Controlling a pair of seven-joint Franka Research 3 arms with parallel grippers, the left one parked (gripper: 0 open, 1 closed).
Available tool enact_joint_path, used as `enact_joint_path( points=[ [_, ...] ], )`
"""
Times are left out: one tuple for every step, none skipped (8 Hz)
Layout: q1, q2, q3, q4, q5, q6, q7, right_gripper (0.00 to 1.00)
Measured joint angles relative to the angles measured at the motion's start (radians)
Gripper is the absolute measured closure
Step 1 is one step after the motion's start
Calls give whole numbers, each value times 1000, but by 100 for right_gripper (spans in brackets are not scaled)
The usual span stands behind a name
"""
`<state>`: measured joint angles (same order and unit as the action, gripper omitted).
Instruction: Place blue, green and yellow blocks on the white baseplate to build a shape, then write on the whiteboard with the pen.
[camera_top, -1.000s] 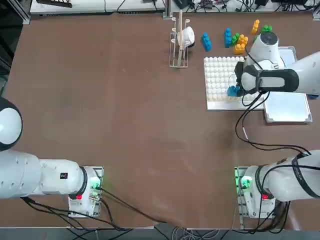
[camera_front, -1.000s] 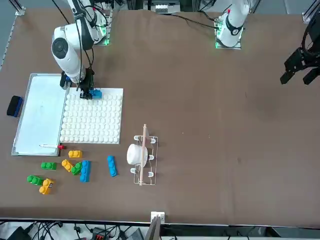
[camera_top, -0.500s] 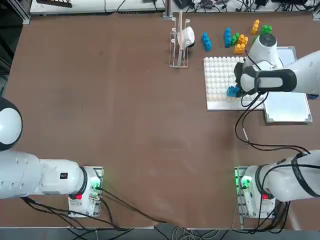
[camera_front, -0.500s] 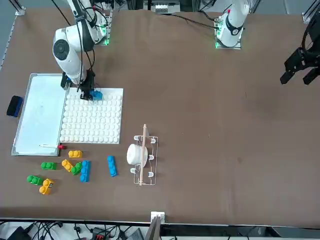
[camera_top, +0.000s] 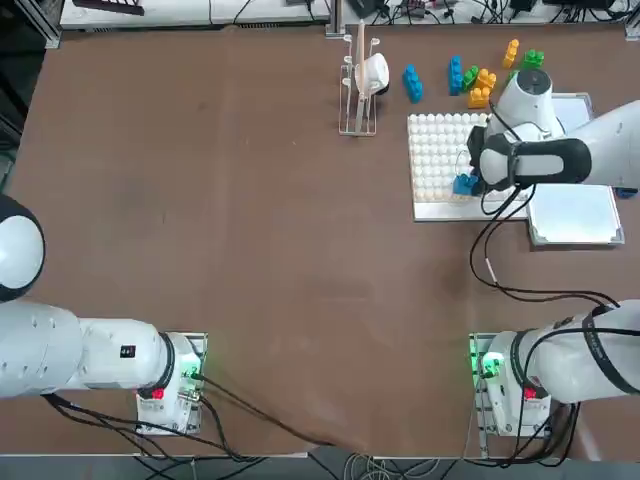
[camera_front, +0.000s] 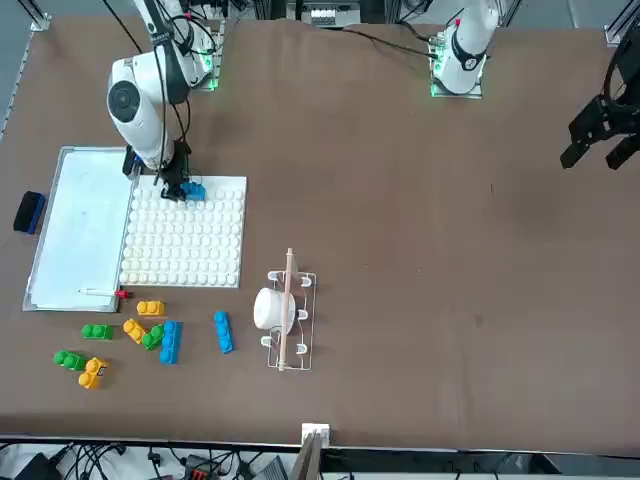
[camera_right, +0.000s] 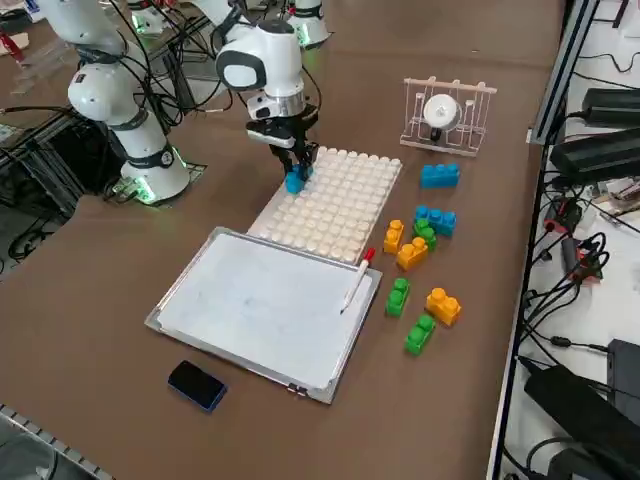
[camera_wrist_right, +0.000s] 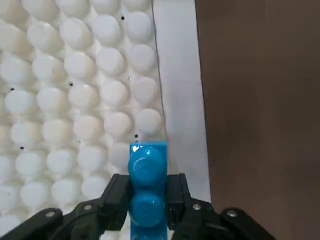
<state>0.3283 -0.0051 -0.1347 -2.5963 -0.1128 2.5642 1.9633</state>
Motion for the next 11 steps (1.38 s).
enact_joint_path(
  points=[
    [0, 1, 0, -1, 0, 0, 0, 60],
    [1, 1, 0, -2, -2, 2, 0, 60],
    [2, 1, 0, -3, -3, 2, 0, 60],
    [2, 1, 1, -3, -3, 3, 0, 60],
    [2, 2, 1, -3, -6, 5, 0, 60],
    [3, 6, 1, -3, -17, 8, 0, 60],
    [3, 12, 1, -4, -31, 12, 0, 60],
    [2, 16, 1, -5, -39, 15, 0, 60],
    [2, 18, 1, -5, -44, 16, 0, 60],
    [2, 19, 1, -5, -44, 17, 0, 60],
    [3, 20, 2, -5, -45, 18, 0, 60]
  ],
)
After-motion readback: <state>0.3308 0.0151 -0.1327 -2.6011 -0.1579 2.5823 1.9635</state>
